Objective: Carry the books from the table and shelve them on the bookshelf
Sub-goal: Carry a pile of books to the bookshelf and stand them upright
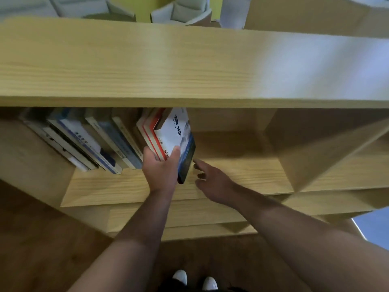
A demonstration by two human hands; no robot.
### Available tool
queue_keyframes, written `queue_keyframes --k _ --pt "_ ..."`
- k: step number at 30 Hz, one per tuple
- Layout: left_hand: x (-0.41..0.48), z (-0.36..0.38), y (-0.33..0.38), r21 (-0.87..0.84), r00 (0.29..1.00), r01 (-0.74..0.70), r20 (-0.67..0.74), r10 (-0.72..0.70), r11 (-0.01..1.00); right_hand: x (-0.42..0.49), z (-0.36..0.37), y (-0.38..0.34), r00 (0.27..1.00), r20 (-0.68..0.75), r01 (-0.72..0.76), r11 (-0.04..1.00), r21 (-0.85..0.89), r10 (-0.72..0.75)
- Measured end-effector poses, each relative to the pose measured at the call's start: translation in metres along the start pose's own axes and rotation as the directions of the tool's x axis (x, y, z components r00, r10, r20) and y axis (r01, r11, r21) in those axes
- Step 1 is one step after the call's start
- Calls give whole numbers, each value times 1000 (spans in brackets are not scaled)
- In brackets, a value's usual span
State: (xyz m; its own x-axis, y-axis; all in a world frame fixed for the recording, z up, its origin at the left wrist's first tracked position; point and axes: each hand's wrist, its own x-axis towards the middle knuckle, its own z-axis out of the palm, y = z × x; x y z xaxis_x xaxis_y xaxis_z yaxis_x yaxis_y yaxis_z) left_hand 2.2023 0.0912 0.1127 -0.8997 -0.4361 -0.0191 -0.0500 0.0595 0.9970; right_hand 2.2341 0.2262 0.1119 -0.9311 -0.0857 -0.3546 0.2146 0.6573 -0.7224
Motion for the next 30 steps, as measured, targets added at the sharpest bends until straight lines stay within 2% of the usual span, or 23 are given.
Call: queue_keyframes --k 6,11,13,16,19,20,22,24,27,30 --pt "18 7 -34 43 999 -14 -46 16 999 44 -8 7 999 19 26 999 -47 -25" --pt "24 4 -48 12 998 21 -58 -21 1000 79 1 8 997 45 63 990 127 -69" --pt "28 -4 -51 64 998 -63 19 62 996 94 9 6 988 78 123 982 142 -135" --pt "38 -23 -60 33 929 -249 292 229 968 105 26 5 965 141 202 968 148 -222" --pt "54 -44 -62 219 880 -296 441 176 930 114 46 11 949 58 310 951 20 -310" --pt "60 -48 -60 310 868 -297 482 120 903 114 52 10 942 27 336 941 -24 -336" --pt "73 -55 -55 494 838 -380 542 64 782 120 63 10 931 -41 360 932 -39 -362" --pt "85 -59 -51 598 816 -495 569 101 631 129 72 6 931 -65 358 933 -44 -360" --pt "97 -61 -45 692 814 -570 550 188 443 143 80 7 933 -128 340 940 10 -336" --pt "98 -59 -46 674 816 -578 498 294 460 145 77 8 926 -180 332 943 -30 -332"
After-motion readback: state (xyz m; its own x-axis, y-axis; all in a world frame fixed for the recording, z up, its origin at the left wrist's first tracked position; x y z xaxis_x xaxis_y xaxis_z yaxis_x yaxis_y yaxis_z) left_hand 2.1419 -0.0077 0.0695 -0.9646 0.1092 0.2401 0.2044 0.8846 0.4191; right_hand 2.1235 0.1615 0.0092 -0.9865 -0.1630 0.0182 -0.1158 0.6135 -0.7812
